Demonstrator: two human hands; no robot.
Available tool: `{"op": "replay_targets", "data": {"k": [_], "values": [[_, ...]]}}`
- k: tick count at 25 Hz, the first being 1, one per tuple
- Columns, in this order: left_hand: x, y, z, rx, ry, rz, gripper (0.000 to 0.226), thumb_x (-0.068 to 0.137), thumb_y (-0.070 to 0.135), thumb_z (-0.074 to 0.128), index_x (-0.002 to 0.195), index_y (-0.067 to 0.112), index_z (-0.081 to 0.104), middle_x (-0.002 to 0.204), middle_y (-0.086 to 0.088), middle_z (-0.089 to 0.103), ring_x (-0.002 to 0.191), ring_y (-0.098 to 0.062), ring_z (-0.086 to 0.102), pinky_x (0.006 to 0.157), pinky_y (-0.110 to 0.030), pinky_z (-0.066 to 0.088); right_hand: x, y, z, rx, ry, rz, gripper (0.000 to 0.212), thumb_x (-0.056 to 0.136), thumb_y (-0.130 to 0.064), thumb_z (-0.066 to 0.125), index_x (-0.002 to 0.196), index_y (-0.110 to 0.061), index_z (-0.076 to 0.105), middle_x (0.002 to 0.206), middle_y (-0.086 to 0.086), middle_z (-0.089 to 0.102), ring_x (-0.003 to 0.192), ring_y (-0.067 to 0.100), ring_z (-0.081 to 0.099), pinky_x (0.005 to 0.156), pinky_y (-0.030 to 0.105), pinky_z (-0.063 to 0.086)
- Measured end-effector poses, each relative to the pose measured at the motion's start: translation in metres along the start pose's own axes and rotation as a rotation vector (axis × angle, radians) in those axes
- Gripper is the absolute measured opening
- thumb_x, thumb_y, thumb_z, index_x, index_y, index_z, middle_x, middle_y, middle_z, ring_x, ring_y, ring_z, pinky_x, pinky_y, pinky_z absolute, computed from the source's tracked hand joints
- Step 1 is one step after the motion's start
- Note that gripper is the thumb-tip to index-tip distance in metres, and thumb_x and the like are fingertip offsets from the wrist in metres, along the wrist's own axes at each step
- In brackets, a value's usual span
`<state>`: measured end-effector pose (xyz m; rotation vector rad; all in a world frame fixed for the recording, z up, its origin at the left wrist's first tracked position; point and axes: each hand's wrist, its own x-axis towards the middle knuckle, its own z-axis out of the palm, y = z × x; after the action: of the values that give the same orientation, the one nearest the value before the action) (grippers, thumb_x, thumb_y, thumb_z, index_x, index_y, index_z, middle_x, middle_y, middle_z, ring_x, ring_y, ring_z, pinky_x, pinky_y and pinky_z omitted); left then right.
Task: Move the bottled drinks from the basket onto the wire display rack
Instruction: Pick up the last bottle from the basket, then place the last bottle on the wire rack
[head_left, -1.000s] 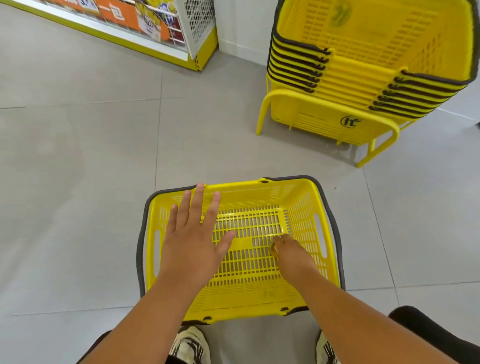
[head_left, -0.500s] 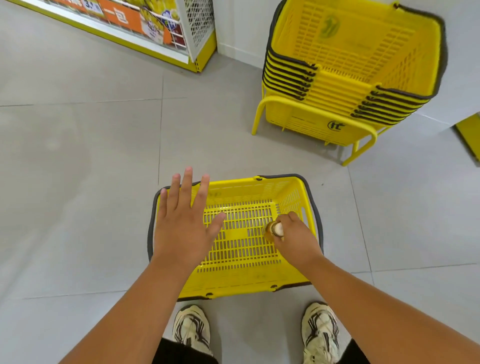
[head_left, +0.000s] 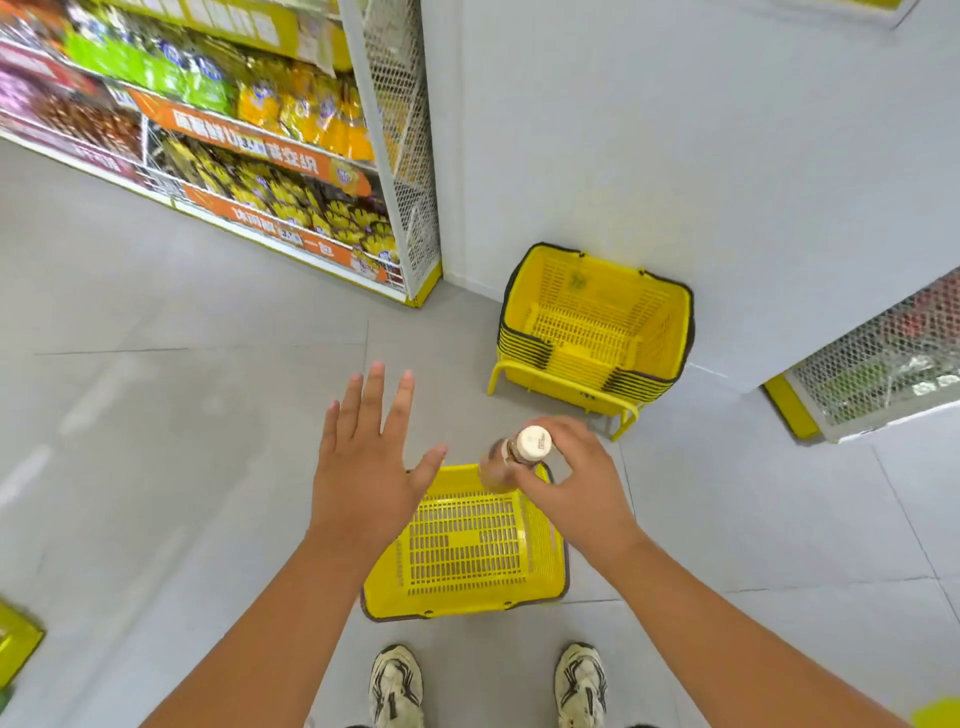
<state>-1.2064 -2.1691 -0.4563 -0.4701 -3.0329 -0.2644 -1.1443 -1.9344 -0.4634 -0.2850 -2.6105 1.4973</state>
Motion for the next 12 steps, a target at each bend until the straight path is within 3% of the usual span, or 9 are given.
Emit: {"op": "replay_targets", "data": {"k": [7,12], "values": [[0.029,-0.001,-0.177,0.034,0.094,0.001,0.083,0.092,0.070,0.031,0.158,0.020,0.034,0.165,-0.014,0.029,0.151,-0.036,0.029,0.118,-0.054,0.031,0.046,-0.186,-0.105,-0.013,0.055,-0.100,0.036,0.079,-0.016,0.084,0.111,-0.024,0.072,0.107,-0.009,0.069,0.103,0.010,0.065,0.093,0.035,0.054],[0.055,-0.011,-0.256,0.023,0.169,0.091,0.083,0.092,0.071,0.034,0.158,0.020,0.036,0.165,-0.013,0.031,0.151,-0.034,0.031,0.118,-0.054,0.036,0.060,-0.284,-0.139,0.066,0.131,-0.129,0.043,0.079,-0.013,0.084,0.108,-0.040,0.068,0.107,-0.014,0.073,0.100,0.004,0.069,0.095,0.030,0.057]]}}
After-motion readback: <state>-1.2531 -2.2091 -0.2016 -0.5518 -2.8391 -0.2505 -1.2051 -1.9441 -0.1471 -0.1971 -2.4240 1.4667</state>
